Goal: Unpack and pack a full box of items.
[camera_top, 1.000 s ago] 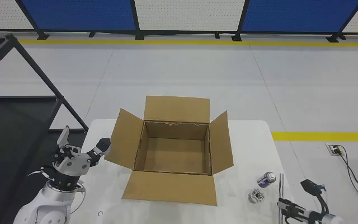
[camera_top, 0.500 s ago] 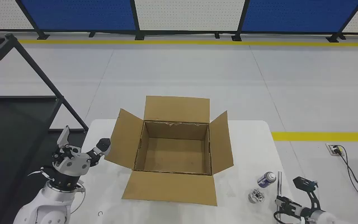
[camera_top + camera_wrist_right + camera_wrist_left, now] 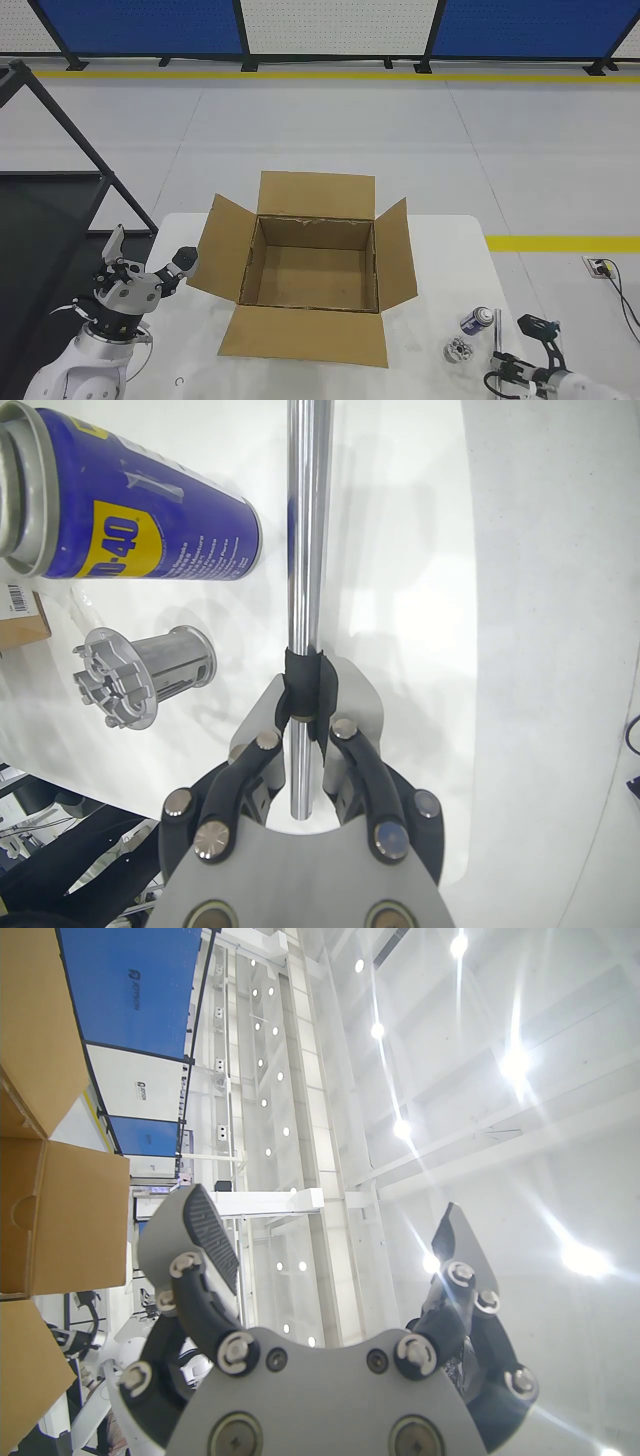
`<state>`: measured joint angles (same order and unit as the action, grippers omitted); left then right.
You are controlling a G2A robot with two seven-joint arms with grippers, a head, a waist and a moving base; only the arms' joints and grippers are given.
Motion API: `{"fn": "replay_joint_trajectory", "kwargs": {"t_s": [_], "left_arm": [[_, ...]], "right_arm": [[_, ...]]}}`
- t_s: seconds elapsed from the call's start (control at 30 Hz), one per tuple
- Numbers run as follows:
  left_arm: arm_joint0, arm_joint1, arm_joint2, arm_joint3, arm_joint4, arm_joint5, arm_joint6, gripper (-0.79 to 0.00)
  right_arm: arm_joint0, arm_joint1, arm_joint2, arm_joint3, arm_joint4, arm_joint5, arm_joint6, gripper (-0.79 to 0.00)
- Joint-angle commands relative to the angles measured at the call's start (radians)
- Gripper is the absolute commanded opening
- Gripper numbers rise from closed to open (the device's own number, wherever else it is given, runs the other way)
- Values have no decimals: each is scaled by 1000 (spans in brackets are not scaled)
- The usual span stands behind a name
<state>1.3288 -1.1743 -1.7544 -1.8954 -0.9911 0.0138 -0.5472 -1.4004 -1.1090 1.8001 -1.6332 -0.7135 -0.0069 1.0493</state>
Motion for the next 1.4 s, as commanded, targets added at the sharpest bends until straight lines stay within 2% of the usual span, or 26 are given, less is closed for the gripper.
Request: {"fn": "replay_joint_trajectory", "kwargs": {"t_s": [0.0, 0.03, 0.1, 0.23, 0.47, 0.57, 0.7, 0.83, 0.93, 1.23, 1.27, 1.3, 1.33, 1.37], "left_arm": [[0, 0, 0, 0, 0, 0, 0, 0], [0, 0, 0, 0, 0, 0, 0, 0], [0, 0, 0, 0, 0, 0, 0, 0], [0, 0, 0, 0, 0, 0, 0, 0], [0, 0, 0, 0, 0, 0, 0, 0], [0, 0, 0, 0, 0, 0, 0, 0], [0, 0, 0, 0, 0, 0, 0, 0], [0, 0, 0, 0, 0, 0, 0, 0], [0, 0, 0, 0, 0, 0, 0, 0], [0, 0, 0, 0, 0, 0, 0, 0], [0, 0, 0, 0, 0, 0, 0, 0], [0, 0, 0, 0, 0, 0, 0, 0], [0, 0, 0, 0, 0, 0, 0, 0], [0, 0, 0, 0, 0, 0, 0, 0]], "right_arm": [[2, 2, -4, 4, -2, 0, 2, -785], [4, 3, -6, 5, -2, 0, 2, -785], [8, 4, -11, 11, -1, 1, 3, -659], [14, 8, -20, 18, -1, 2, 3, -557], [12, 14, -23, 17, 12, 1, 1, -539], [3, 16, -16, 9, 23, 0, -4, -486], [-19, 20, 6, -17, 49, -7, -18, -486], [-49, 23, 33, -53, 85, -19, -36, -443], [-68, 25, 50, -83, 111, -25, -51, -456], [-100, 29, 79, -154, 174, -29, -90, -416], [-103, 29, 82, -160, 186, -33, -96, -296], [-105, 30, 87, -168, 202, -39, -105, -105], [-109, 30, 92, -175, 218, -45, -112, 0], [-111, 30, 98, -185, 236, -49, -118, 0]]}}
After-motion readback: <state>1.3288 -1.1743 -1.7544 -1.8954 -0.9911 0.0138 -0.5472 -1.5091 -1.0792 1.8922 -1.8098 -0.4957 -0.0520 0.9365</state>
